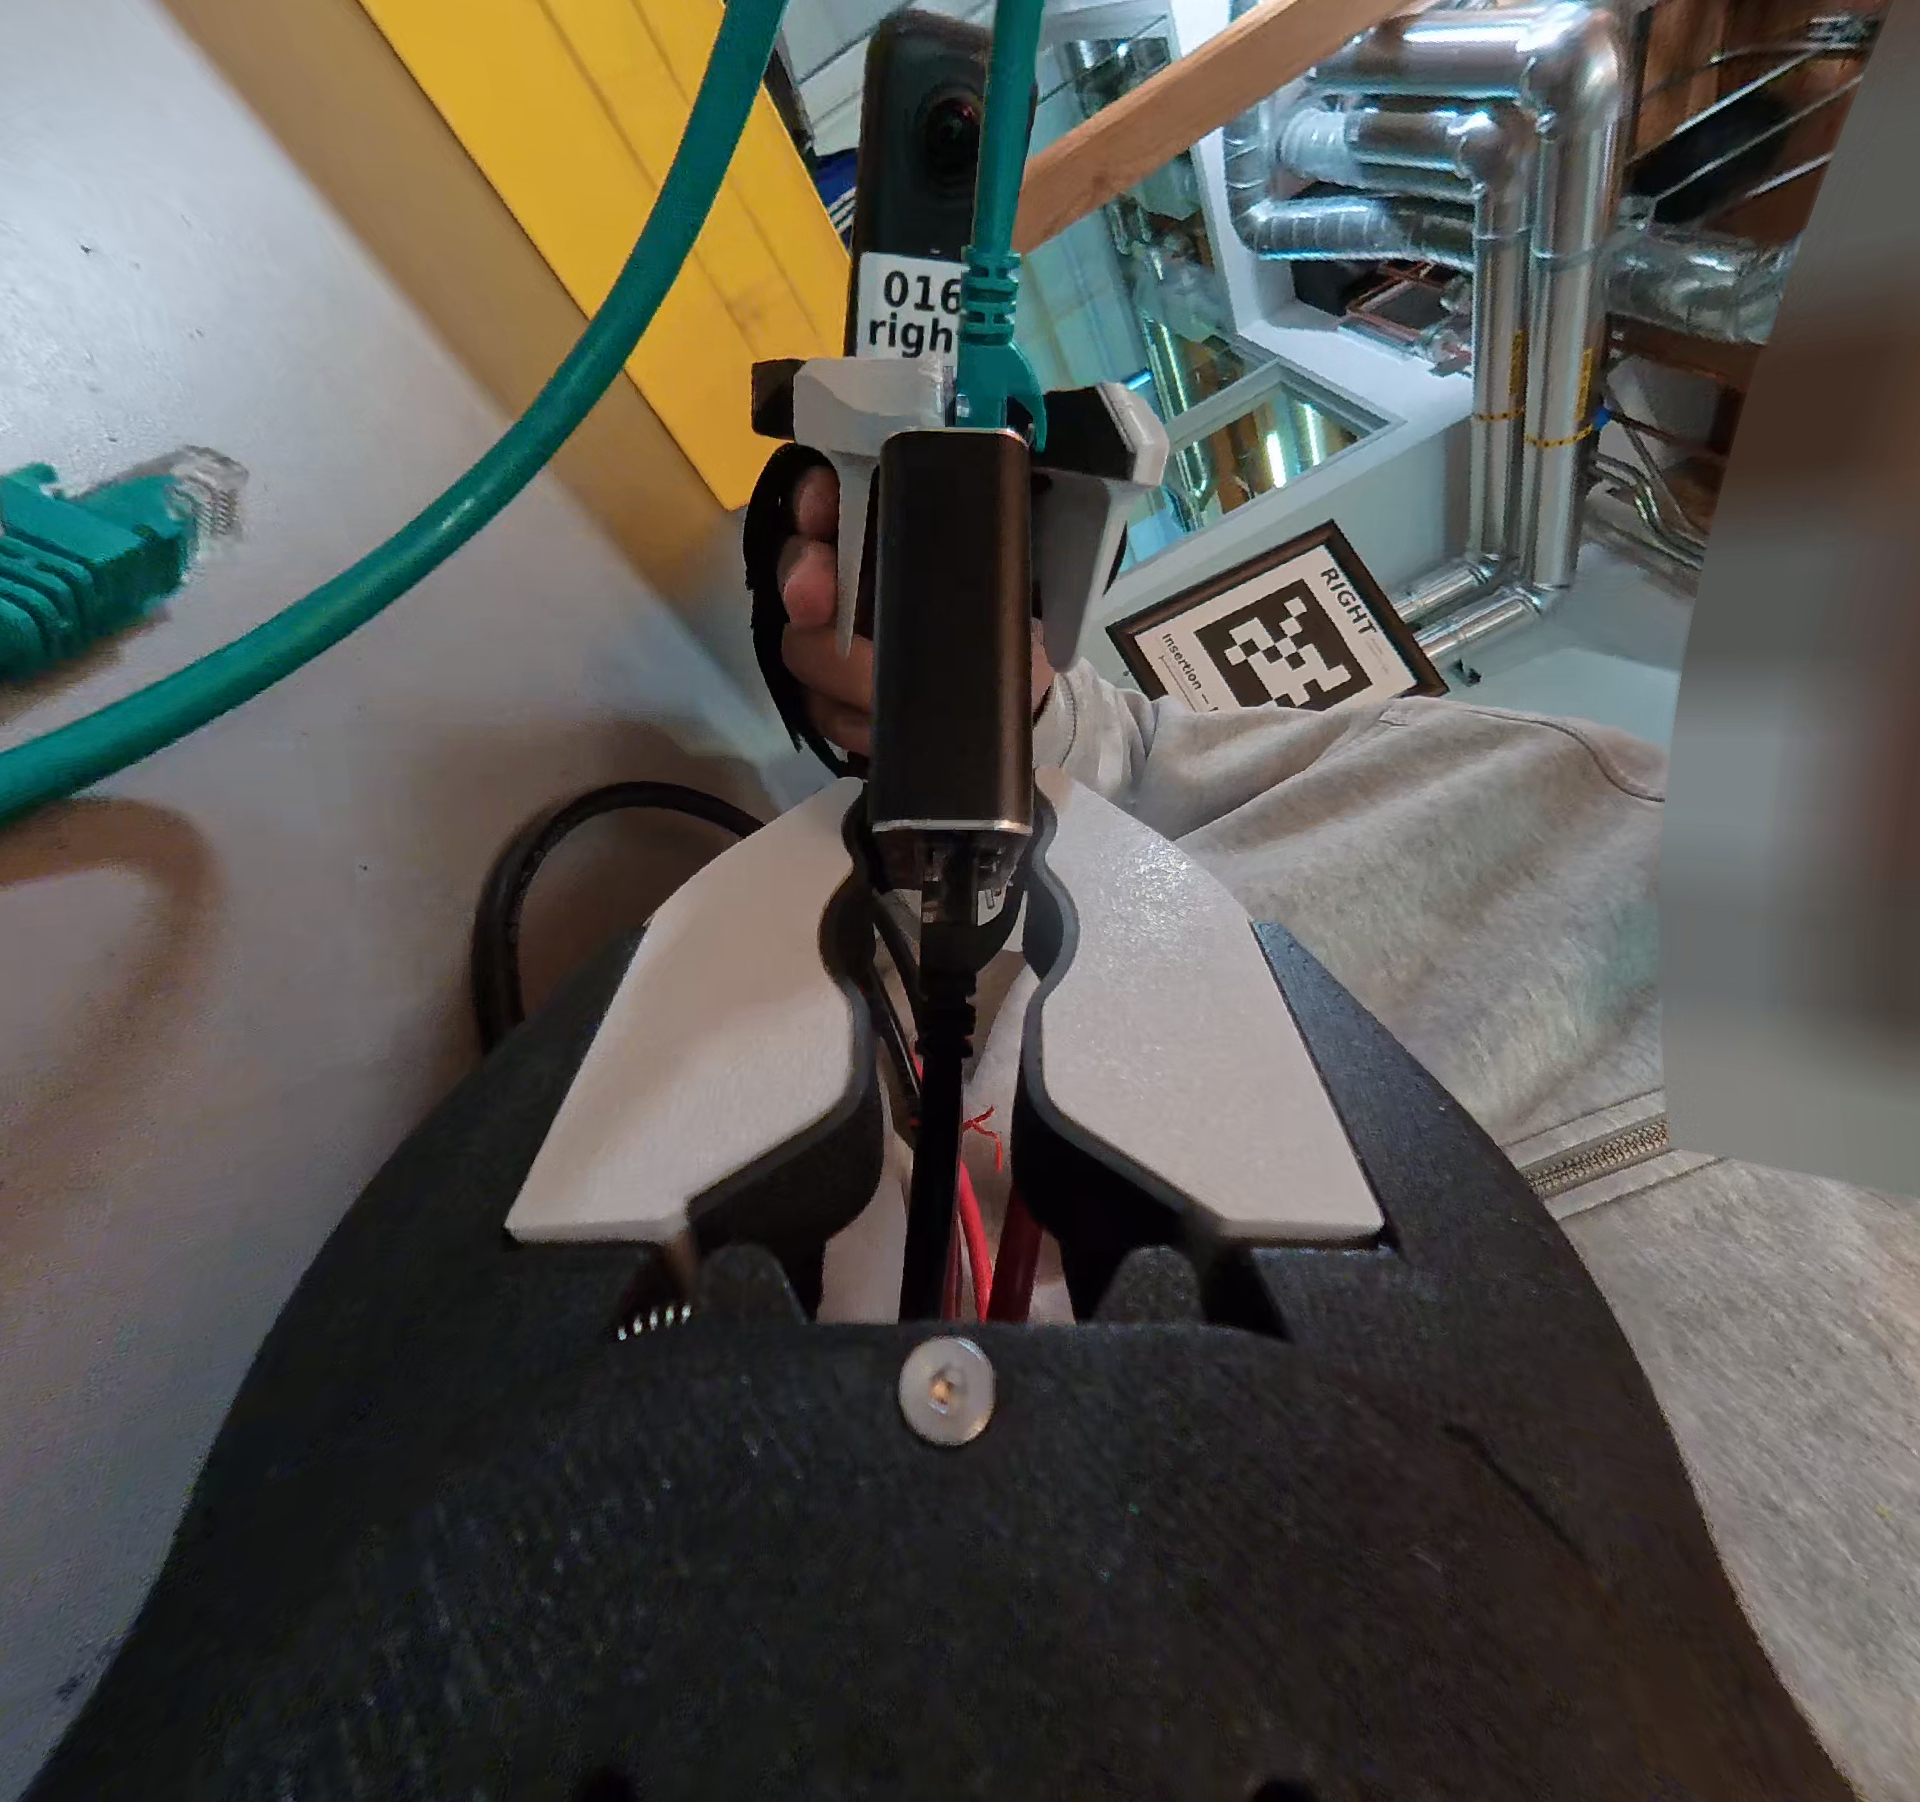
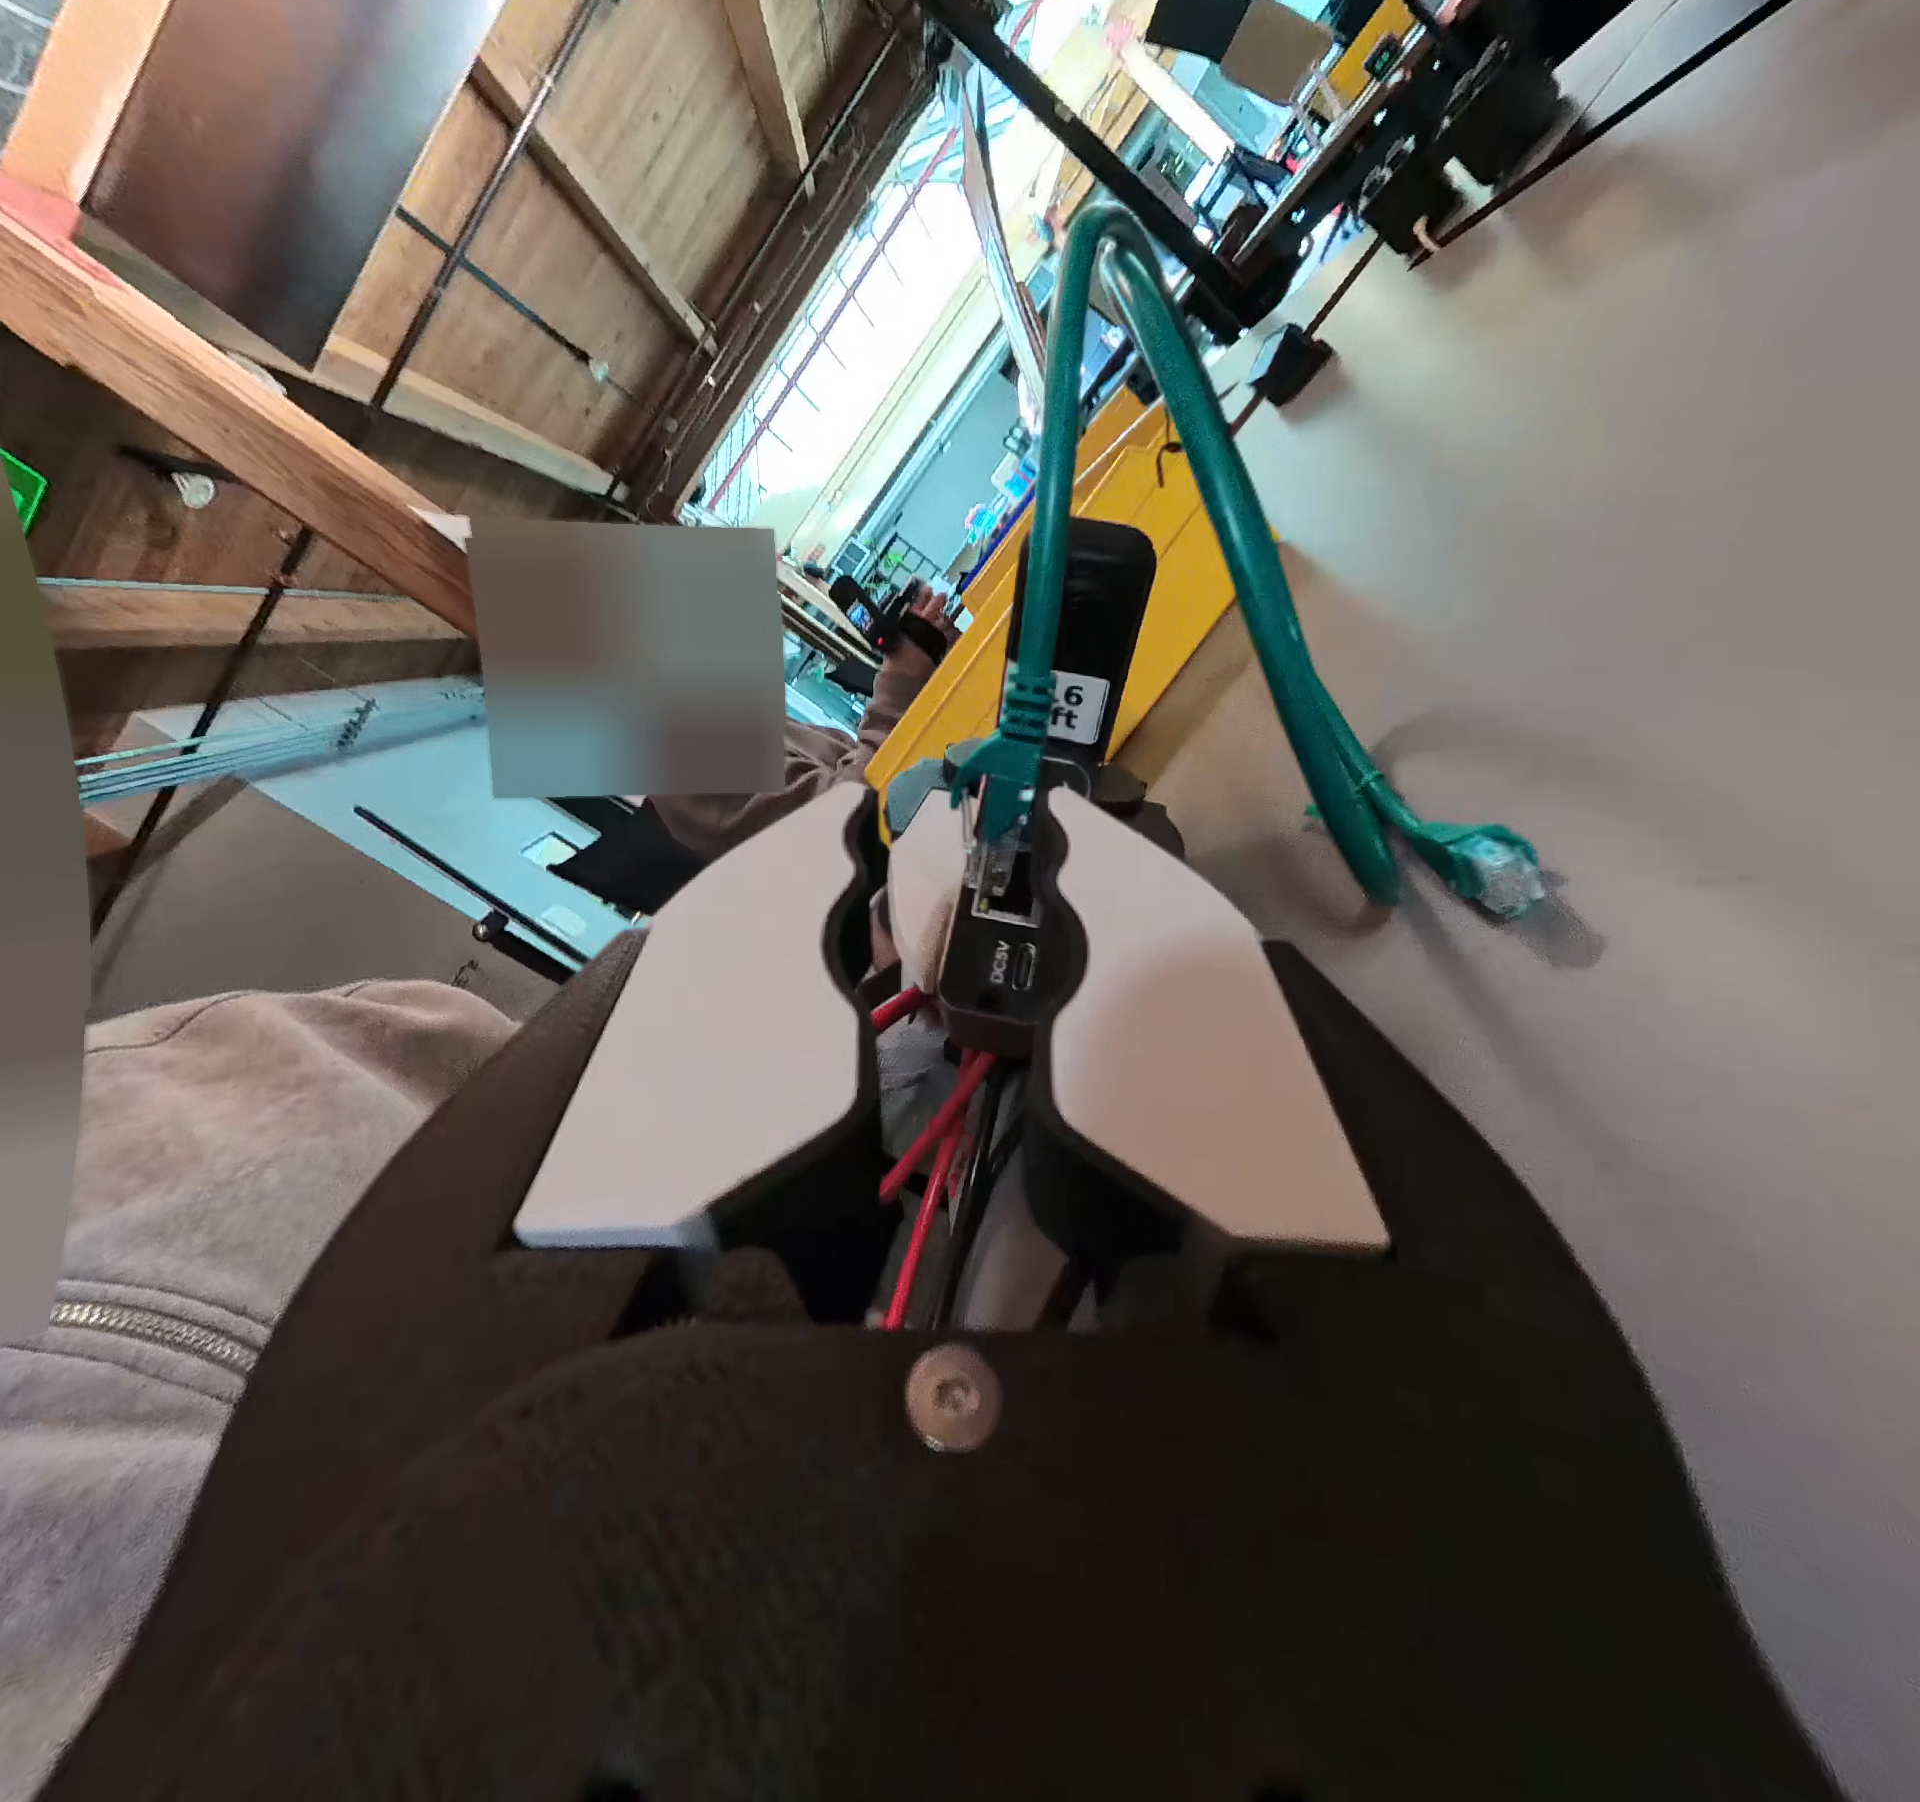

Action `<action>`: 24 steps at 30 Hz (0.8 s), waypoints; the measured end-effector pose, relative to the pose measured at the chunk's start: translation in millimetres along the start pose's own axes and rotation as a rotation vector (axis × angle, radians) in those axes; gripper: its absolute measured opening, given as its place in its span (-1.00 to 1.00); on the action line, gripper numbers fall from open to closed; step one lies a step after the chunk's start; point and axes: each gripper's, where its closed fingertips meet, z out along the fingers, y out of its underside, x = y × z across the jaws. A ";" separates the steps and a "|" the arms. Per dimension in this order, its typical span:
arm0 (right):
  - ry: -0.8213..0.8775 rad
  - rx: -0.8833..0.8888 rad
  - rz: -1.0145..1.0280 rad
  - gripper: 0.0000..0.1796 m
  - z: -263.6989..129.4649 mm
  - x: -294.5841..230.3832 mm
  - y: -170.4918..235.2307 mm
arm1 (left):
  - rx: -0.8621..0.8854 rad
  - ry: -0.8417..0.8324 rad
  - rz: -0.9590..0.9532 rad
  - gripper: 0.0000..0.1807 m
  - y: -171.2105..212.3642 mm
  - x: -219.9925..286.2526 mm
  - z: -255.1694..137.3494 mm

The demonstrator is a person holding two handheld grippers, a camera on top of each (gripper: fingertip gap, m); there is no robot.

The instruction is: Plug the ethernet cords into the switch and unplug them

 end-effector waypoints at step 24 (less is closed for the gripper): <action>0.024 0.045 0.038 -0.84 -4.8 9.3 -3.3 | 0.054 0.068 0.012 -0.72 -8.0 10.8 -4.8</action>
